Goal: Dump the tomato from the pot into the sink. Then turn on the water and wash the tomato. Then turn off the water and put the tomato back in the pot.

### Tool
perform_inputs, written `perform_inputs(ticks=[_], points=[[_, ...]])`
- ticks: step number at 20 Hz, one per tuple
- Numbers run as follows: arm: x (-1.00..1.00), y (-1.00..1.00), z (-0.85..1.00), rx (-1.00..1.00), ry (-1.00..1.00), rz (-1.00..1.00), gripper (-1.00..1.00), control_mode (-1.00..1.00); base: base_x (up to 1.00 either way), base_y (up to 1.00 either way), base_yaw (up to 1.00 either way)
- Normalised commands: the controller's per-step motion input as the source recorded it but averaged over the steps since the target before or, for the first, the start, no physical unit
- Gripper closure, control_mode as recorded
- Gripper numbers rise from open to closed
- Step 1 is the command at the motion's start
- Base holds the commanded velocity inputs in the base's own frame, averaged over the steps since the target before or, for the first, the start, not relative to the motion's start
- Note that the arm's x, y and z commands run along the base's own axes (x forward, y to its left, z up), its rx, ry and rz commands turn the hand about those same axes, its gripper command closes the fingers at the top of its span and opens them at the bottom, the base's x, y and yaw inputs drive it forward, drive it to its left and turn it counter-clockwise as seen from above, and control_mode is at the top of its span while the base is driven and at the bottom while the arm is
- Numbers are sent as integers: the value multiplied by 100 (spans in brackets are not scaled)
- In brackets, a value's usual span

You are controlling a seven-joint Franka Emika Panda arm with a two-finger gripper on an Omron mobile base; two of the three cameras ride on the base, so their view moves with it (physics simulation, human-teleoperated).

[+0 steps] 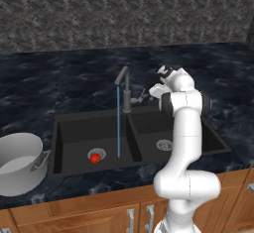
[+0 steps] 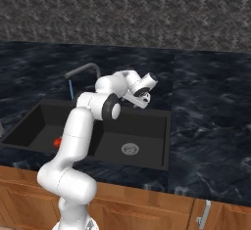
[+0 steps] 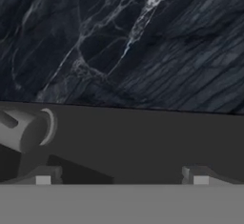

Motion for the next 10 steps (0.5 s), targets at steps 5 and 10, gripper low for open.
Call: perform_inputs(ticks=[5,10], points=[[18,26,0,0,0,0,-100,-100,0,0,0],[33,10,-4,0,0,0,-100,-100,0,0,0]])
